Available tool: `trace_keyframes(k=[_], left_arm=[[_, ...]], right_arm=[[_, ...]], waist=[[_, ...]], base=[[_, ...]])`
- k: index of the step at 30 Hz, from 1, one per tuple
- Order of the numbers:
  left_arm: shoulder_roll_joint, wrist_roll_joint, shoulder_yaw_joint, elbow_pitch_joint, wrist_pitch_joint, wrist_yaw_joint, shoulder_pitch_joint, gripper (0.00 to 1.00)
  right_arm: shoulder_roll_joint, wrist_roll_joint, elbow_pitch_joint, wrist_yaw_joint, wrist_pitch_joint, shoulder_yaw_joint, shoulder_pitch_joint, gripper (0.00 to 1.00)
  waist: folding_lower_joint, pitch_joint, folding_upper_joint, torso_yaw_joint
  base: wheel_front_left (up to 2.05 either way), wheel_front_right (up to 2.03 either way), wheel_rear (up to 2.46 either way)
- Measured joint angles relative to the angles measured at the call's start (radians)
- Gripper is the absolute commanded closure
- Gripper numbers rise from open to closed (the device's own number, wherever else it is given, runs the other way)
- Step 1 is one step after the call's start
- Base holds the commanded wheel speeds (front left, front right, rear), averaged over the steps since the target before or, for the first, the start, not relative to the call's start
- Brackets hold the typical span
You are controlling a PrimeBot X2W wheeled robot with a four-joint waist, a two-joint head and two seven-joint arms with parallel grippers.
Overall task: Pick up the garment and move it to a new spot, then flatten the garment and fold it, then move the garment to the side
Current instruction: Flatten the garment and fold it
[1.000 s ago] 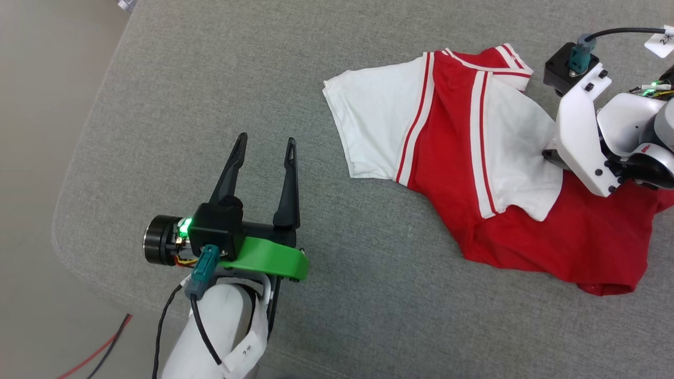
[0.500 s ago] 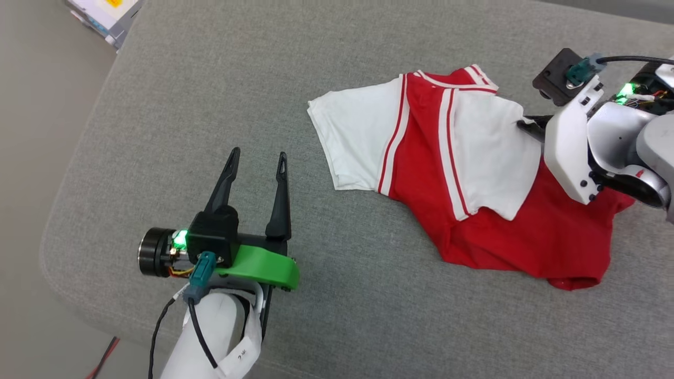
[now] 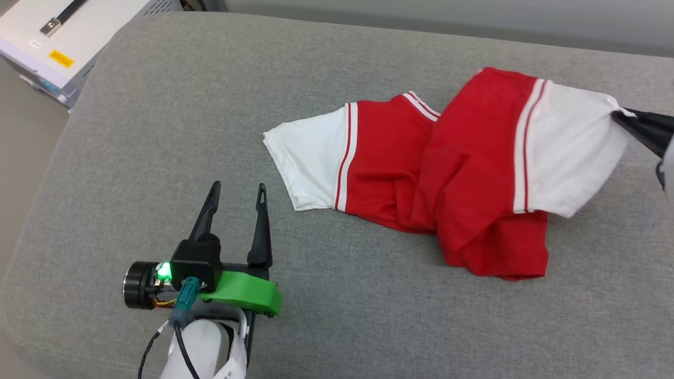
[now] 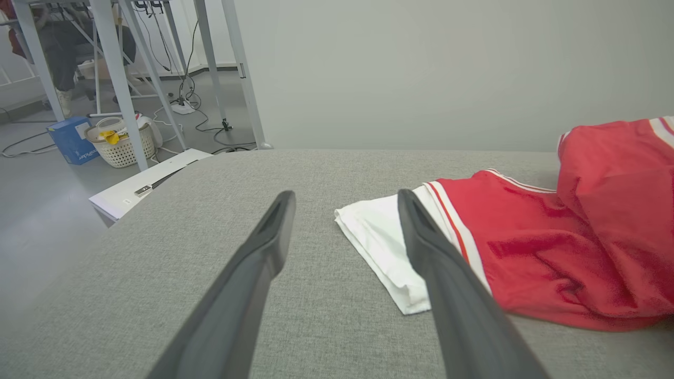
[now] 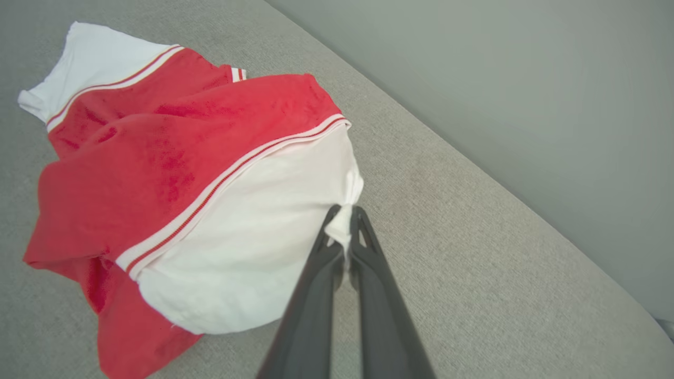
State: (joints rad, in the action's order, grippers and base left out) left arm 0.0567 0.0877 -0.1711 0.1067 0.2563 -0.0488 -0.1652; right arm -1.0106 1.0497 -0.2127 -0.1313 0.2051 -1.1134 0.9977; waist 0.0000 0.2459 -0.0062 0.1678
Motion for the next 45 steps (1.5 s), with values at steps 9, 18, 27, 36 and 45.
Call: trace_keyframes(k=[9,18,27,36,45], left_arm=[[0.0,-0.009,0.006,0.002,0.0,0.011,0.013,0.0],[0.0,-0.017,0.001,0.012,0.0,0.019,0.009,0.0],[-0.001,-0.024,0.009,0.032,0.0,0.024,0.001,0.0],[0.03,-0.025,0.056,0.041,0.0,0.033,0.0,0.0],[0.101,-0.029,0.08,0.053,0.0,0.082,-0.104,0.0]], right_arm=[[-0.113,0.099,-0.121,0.0,0.012,0.102,-0.212,1.0],[-0.036,0.139,-0.365,0.0,0.048,0.151,-0.338,1.0],[0.1,0.135,-0.586,0.0,0.019,0.196,-0.379,0.91],[0.145,0.009,-0.591,0.0,-0.271,0.246,-0.37,0.0],[0.241,-0.178,-0.512,0.0,-0.458,0.499,-0.356,0.0]], waist=[[0.0,-0.023,0.0,-0.06],[0.0,0.015,0.0,-0.061],[0.0,0.025,0.0,-0.049],[0.0,-0.019,0.0,-0.071],[0.0,-0.056,0.0,-0.117]], base=[[0.0,0.0,0.0],[0.0,0.0,0.0],[0.0,0.0,0.0],[0.0,0.0,0.0],[0.0,0.0,0.0]])
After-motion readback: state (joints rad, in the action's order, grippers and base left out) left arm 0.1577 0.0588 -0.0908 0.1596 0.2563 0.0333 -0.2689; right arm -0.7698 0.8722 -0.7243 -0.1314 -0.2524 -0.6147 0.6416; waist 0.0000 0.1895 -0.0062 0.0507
